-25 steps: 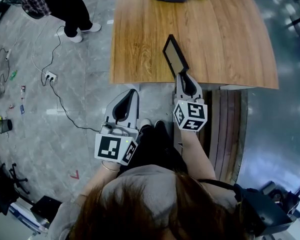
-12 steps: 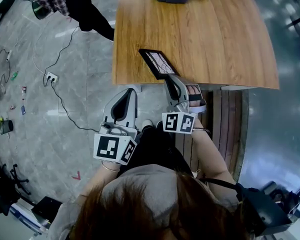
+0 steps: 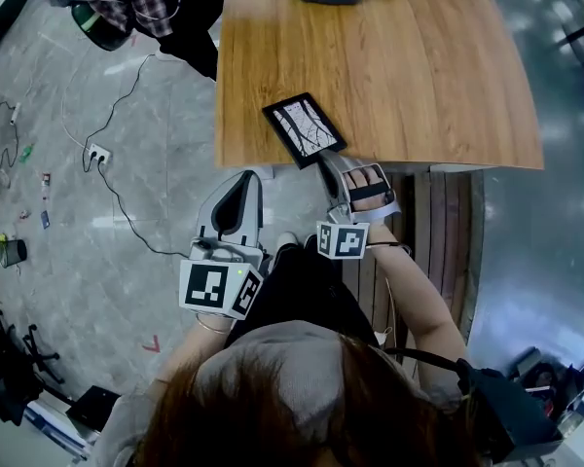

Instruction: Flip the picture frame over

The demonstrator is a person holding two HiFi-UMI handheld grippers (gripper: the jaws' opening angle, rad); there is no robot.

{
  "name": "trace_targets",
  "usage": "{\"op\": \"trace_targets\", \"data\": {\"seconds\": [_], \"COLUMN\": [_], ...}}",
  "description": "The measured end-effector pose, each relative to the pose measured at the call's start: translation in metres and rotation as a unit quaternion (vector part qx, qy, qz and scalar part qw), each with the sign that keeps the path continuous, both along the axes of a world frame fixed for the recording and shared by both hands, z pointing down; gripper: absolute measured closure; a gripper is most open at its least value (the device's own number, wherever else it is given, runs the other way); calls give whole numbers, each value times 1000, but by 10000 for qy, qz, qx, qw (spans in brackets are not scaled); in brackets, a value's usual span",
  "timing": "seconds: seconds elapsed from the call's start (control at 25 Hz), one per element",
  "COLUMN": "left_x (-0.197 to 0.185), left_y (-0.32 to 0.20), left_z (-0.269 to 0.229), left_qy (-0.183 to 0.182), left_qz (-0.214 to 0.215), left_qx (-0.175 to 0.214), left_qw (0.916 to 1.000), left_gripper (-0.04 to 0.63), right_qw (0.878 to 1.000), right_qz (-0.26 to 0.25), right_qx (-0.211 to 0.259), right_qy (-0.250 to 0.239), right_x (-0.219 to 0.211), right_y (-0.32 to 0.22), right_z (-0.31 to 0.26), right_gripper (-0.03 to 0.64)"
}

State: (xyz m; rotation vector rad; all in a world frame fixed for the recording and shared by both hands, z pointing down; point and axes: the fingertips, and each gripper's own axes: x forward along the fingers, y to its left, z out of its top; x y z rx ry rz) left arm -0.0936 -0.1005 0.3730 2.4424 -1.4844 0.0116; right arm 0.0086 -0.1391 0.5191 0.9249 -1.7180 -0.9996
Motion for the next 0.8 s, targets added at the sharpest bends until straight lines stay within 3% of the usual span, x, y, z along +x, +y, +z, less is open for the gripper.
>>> {"op": "trace_targets", "data": {"seconds": [0.36, 0.64, 0.8], "left_x": [1, 5, 0], "left_y": [-6, -3, -4], "left_z": [-2, 0, -4], "left_qy": [-60, -74, -51], "left_qz": [29, 23, -18], "left_qx": [10, 12, 27], "left_qw": [10000, 10000, 10000], "left_gripper": [589, 589, 589], "right_qw": [9982, 9825, 9833], "right_qz": [186, -672, -387], "right_qx": [-300, -1052, -1364], "right_qy": [477, 1384, 1139], "right_x": [2, -7, -17], "right_y": [1, 19, 13], "right_z": [30, 55, 48], "right_gripper": [537, 537, 537]}}
